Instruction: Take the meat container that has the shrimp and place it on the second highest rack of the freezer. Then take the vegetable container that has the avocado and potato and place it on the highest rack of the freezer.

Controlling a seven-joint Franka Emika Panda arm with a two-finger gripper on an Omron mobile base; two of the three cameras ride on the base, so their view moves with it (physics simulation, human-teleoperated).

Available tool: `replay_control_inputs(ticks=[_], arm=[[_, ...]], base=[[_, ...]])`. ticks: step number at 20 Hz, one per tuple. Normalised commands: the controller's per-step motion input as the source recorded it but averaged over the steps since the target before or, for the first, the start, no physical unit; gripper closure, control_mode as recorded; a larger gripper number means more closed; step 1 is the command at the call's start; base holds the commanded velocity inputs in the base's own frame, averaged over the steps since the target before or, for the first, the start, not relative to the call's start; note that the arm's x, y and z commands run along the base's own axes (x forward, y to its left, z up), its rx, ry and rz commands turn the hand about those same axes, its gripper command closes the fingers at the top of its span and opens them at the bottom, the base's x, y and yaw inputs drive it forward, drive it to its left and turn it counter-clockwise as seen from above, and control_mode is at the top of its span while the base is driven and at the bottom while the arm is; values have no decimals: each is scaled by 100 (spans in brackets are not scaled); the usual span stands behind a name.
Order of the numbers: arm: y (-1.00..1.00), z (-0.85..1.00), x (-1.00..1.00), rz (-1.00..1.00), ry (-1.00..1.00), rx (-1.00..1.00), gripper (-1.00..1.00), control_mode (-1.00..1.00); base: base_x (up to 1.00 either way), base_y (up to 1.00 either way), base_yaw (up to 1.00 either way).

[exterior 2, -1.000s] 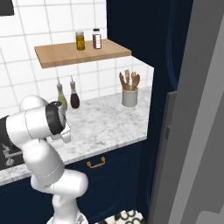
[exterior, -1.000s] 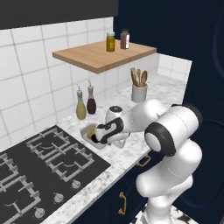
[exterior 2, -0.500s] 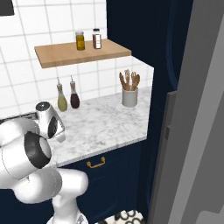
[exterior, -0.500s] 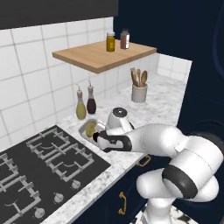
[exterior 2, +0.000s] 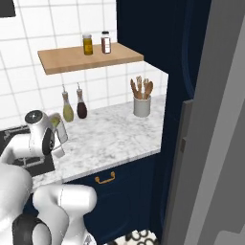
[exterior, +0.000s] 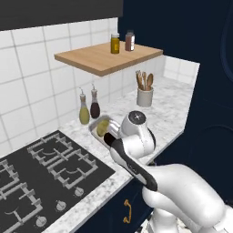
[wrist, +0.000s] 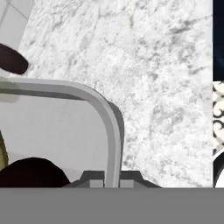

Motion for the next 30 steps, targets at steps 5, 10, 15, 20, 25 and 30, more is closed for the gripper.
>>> replay_control_inputs(ticks=[5, 10, 15, 20, 25, 30], arm=[[-28, 64, -62, -14, 15, 10, 100, -100], [-31, 54, -77, -14, 13, 17, 100, -100], [-5, 34, -37, -11, 4, 4, 100, -100], [1, -1, -4, 0, 2, -1, 100, -100], [4, 7, -58, -18, 0, 1, 100, 100], [0, 0, 0, 0, 0, 0, 100, 100]], base=[[0, 0, 0], [0, 0, 0], [0, 0, 0], [0, 0, 0], [-17, 6, -5], [-100, 43, -24]])
